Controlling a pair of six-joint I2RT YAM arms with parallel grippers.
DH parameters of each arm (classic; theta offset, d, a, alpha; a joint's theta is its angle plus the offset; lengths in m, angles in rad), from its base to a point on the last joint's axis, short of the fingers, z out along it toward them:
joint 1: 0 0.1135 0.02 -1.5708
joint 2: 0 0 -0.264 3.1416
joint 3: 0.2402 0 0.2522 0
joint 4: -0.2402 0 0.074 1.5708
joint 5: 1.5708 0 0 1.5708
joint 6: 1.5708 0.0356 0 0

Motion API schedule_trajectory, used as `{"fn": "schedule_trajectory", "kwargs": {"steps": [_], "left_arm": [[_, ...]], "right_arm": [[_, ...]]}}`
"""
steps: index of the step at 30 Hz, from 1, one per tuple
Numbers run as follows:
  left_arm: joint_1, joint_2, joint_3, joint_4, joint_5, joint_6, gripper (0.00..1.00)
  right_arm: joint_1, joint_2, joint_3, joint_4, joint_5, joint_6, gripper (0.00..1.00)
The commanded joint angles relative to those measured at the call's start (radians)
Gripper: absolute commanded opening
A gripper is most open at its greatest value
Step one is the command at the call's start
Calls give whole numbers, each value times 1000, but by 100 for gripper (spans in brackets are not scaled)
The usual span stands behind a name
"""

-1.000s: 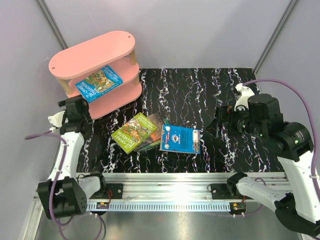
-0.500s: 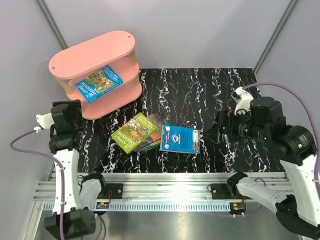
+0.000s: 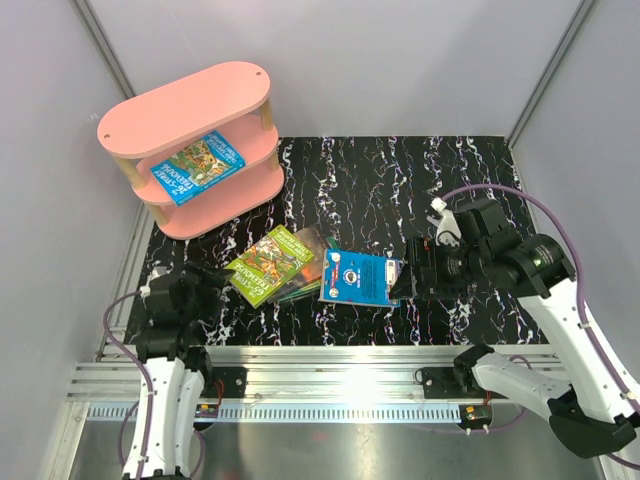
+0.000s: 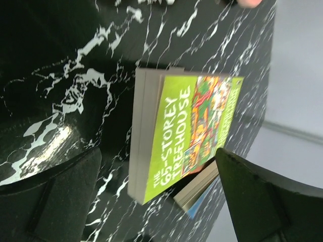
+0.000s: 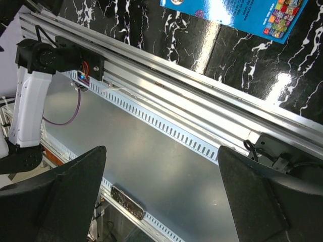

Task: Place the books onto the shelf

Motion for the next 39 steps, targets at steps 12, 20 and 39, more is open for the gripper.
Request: {"fn": "schedule_trajectory", "kwargs": {"steps": [12, 20, 39], "left_arm": [[-87, 138, -142, 263, 12, 52, 99], [-112, 206, -212, 450, -35, 26, 99], [-202, 654, -128, 717, -53, 4, 1]], "right_arm": [[7, 8, 0, -23, 6, -2, 100], [7, 63, 36, -36, 48, -45, 100], [7, 146, 72, -36, 74, -103, 100]]}}
